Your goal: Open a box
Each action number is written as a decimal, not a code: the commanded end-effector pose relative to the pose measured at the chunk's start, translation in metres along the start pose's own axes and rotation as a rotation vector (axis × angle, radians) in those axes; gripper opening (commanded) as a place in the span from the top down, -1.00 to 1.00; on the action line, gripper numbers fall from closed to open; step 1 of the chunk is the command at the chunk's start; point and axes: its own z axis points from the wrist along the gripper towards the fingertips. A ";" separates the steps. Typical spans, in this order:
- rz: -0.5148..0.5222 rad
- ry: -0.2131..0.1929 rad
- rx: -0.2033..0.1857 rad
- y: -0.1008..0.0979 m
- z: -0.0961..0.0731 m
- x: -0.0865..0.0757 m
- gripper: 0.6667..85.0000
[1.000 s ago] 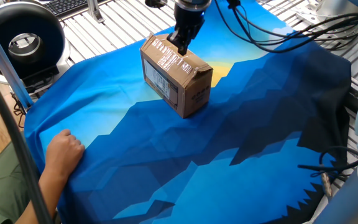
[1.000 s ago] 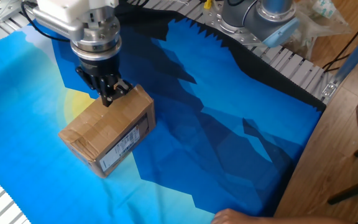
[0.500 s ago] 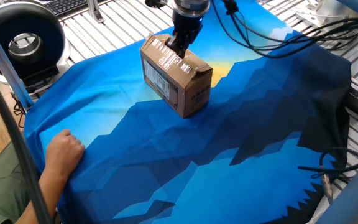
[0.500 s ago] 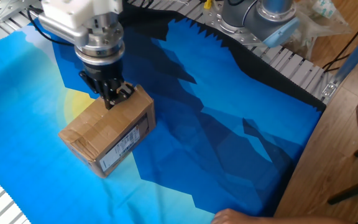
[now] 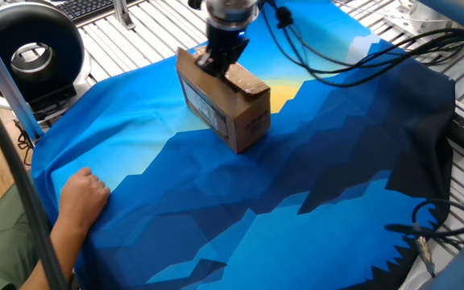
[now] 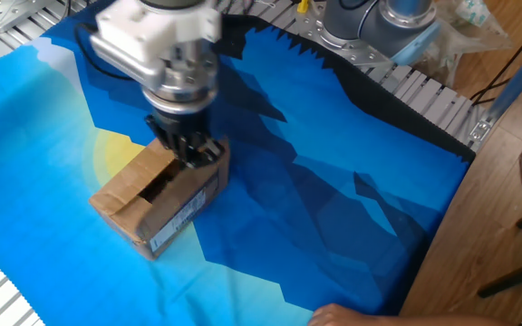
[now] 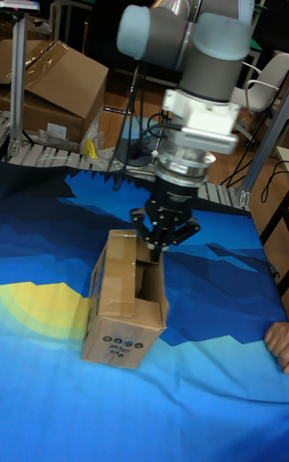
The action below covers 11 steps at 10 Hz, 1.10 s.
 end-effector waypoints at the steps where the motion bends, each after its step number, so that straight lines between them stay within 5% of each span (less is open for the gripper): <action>1: 0.064 0.011 -0.003 0.044 -0.016 -0.003 0.98; 4: 0.064 -0.033 -0.025 0.057 -0.003 -0.012 0.98; 6: 0.033 -0.082 -0.019 0.053 0.018 -0.018 0.98; 9: 0.007 -0.092 -0.019 0.048 0.024 -0.019 0.98; 11: -0.031 -0.138 -0.044 0.048 0.033 -0.027 0.98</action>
